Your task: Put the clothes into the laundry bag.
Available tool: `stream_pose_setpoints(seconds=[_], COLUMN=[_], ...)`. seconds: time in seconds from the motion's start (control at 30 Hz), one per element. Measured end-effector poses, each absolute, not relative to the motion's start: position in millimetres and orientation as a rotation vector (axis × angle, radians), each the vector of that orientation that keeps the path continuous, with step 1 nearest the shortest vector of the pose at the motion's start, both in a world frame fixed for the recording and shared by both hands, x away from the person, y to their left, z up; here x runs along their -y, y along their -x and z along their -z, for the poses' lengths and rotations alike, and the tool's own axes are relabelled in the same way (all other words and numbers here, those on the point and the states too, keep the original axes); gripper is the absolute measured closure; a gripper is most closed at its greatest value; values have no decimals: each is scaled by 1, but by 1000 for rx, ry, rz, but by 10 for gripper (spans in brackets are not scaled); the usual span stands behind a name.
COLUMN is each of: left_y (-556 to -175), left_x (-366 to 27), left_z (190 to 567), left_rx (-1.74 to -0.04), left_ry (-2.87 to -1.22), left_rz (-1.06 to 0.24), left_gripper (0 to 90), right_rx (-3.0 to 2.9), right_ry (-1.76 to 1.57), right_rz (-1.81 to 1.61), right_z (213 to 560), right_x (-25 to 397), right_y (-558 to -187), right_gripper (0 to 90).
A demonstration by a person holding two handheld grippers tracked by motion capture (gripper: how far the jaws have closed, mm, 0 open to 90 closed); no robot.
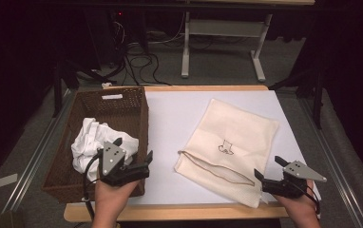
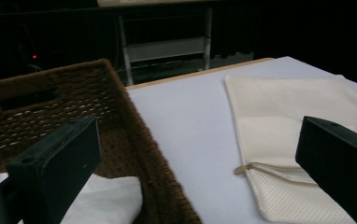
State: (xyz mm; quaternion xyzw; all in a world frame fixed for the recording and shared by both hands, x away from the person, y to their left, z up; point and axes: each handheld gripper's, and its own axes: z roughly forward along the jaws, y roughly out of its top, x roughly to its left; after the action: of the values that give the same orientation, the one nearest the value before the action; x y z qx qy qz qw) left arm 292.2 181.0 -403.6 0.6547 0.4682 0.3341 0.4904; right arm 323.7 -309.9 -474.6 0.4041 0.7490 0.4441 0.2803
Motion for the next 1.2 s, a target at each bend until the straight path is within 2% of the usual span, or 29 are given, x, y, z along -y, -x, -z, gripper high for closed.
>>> stream_pose_setpoints(seconds=[0.23, 0.6, 0.97, 1.2], left_y=[-287, -280, -284, -303], left_x=[-219, -257, -252, -241], left_z=[401, 404, 410, 396], left_rx=[-1226, -1326, -1314, -1329], left_ry=[-1516, -1438, -1477, -1482], left_rz=[-865, -928, -907, -906], left_gripper=[8, 9, 13, 11], right_rx=[-2007, -2009, -2011, -2007], right_ry=[-1094, -1095, -1105, -1112], right_rz=[-1190, -1186, -1173, -1172], right_z=[474, 475, 476, 477], right_x=[310, 310, 309, 310], right_y=[-326, -326, -327, -326], right_gripper=[11, 5, 5, 5])
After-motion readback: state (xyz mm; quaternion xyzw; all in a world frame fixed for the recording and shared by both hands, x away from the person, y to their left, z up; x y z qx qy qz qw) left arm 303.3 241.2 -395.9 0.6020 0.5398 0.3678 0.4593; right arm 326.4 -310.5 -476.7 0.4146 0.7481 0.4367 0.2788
